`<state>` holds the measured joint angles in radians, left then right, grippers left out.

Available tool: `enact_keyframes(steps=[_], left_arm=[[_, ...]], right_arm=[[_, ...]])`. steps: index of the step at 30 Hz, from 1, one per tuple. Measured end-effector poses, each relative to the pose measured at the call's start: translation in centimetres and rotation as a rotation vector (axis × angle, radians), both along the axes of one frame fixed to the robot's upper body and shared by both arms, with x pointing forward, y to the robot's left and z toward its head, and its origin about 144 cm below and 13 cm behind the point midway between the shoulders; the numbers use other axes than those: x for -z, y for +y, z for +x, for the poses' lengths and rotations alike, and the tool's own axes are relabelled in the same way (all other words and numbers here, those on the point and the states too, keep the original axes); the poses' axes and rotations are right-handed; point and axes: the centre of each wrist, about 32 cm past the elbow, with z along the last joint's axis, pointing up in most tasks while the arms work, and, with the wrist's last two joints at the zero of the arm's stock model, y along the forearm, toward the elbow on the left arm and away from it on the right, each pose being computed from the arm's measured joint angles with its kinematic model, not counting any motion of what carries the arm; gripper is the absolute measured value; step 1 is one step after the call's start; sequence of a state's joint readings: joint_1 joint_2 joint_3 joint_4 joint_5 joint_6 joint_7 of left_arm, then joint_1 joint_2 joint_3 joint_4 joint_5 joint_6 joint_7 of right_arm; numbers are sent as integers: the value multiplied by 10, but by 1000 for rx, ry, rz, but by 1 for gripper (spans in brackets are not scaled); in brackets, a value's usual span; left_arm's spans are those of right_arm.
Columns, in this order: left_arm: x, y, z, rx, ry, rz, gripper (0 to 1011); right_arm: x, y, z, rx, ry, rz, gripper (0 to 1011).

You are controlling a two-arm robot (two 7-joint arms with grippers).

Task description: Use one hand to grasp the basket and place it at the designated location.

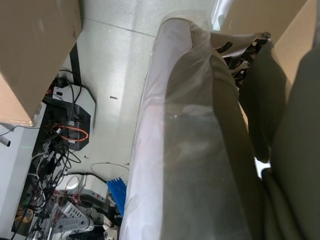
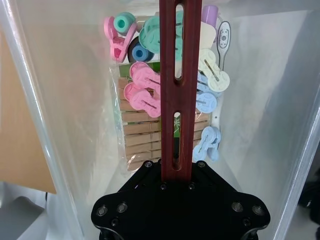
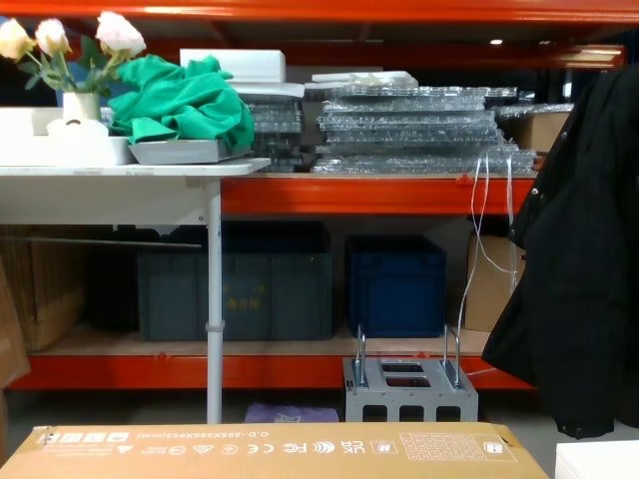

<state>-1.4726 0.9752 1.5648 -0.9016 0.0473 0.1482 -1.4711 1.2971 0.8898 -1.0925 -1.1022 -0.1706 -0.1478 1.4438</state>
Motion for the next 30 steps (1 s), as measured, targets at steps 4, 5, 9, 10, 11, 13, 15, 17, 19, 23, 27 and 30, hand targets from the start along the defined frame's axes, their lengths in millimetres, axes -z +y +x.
enact_keyframes(steps=[4, 5, 9, 10, 11, 13, 15, 17, 19, 23, 27, 30], left_arm=[[0, 0, 0, 0, 0, 0, 0], [0, 0, 0, 0, 0, 0, 0], [0, 0, 0, 0, 0, 0, 0], [0, 0, 0, 0, 0, 0, 0], [0, 0, 0, 0, 0, 0, 0], [0, 0, 0, 0, 0, 0, 0], [0, 0, 0, 0, 0, 0, 0], [0, 0, 0, 0, 0, 0, 0], [0, 0, 0, 0, 0, 0, 0], [0, 0, 0, 0, 0, 0, 0], [0, 0, 0, 0, 0, 0, 0], [0, 0, 0, 0, 0, 0, 0]], right_arm=[[11, -12, 2, 60, 22, 12, 0], [11, -12, 2, 60, 22, 12, 0], [24, -23, 5, 115, 54, 24, 0], [27, -26, 5, 127, 61, 27, 1], [29, -27, 5, 134, 64, 29, 0], [33, -32, 6, 150, 75, 33, 0], [37, -34, 6, 159, 82, 34, 0], [40, -37, 6, 169, 90, 35, 0], [42, -39, 6, 175, 94, 36, 0], [47, -40, 5, 182, 101, 39, 0], [54, -40, 4, 189, 107, 41, 0], [61, -38, 2, 194, 117, 40, 1]])
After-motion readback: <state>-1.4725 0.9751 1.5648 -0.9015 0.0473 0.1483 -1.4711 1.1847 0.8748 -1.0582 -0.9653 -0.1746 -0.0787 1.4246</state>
